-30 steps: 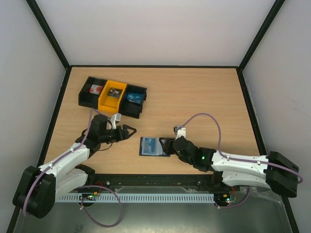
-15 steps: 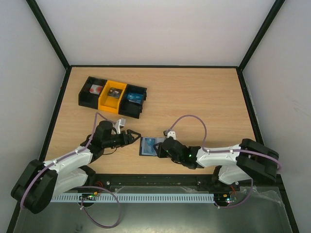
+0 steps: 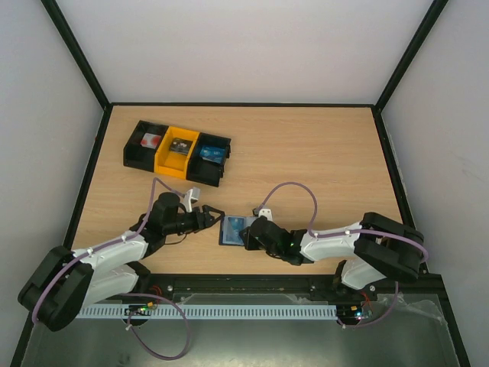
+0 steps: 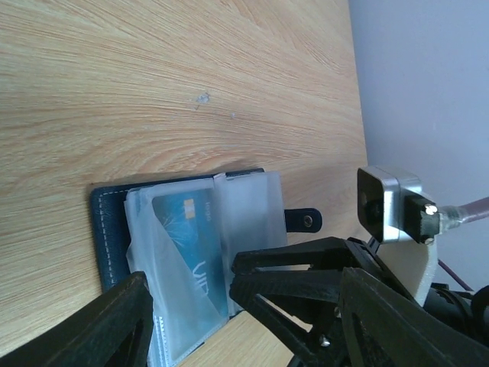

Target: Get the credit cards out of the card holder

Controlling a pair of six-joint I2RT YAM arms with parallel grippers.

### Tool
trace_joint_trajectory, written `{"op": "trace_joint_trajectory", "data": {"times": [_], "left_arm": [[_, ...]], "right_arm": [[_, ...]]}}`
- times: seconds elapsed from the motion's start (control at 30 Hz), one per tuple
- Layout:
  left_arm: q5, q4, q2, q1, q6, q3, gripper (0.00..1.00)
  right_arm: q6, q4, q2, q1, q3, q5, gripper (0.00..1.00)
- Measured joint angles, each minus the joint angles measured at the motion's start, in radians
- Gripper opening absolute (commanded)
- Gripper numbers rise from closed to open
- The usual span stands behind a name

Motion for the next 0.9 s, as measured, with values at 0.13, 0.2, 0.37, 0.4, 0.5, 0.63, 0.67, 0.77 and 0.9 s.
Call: {"op": "trace_joint_trajectory", "data": {"times": [0.13, 0.2, 0.37, 0.4, 0.5, 0.63, 0.67, 0.77, 0.9], "left_arm": [[0.001, 0.029, 0.013, -0.014, -0.018, -0.002, 0.68], [0.003, 0.051, 0.031, -0.022, -0.031, -0.002, 0.69], [0.008, 0.130, 0.084, -0.038, -0.071, -0.021, 0.70], [0.009, 0.151, 0.097, -0.039, -0.081, -0.028, 0.70], [0.015, 0.209, 0.133, -0.039, -0.111, -0.049, 0.71], [0.021, 0.257, 0.169, -0.044, -0.136, -0.055, 0.72], [0.021, 0.267, 0.172, -0.045, -0.140, -0.055, 0.73], [0.021, 0.288, 0.174, -0.045, -0.150, -0.055, 0.73], [0.024, 0.301, 0.174, -0.045, -0.154, -0.055, 0.73]], "right_arm": [[-0.004, -0.001, 0.013, 0.000, 0.000, 0.002, 0.22], [-0.004, 0.000, 0.016, 0.000, 0.000, 0.006, 0.19], [-0.005, 0.001, 0.019, 0.000, -0.003, 0.019, 0.13], [-0.005, 0.001, 0.021, 0.000, -0.005, 0.021, 0.11], [-0.008, 0.006, 0.037, 0.000, -0.005, 0.028, 0.06], [-0.010, 0.021, 0.050, 0.000, -0.006, 0.034, 0.03], [-0.010, 0.027, 0.052, 0.000, -0.006, 0.034, 0.03], [-0.011, 0.035, 0.057, 0.000, -0.007, 0.035, 0.02], [-0.010, 0.037, 0.058, 0.000, -0.007, 0.035, 0.04]]}}
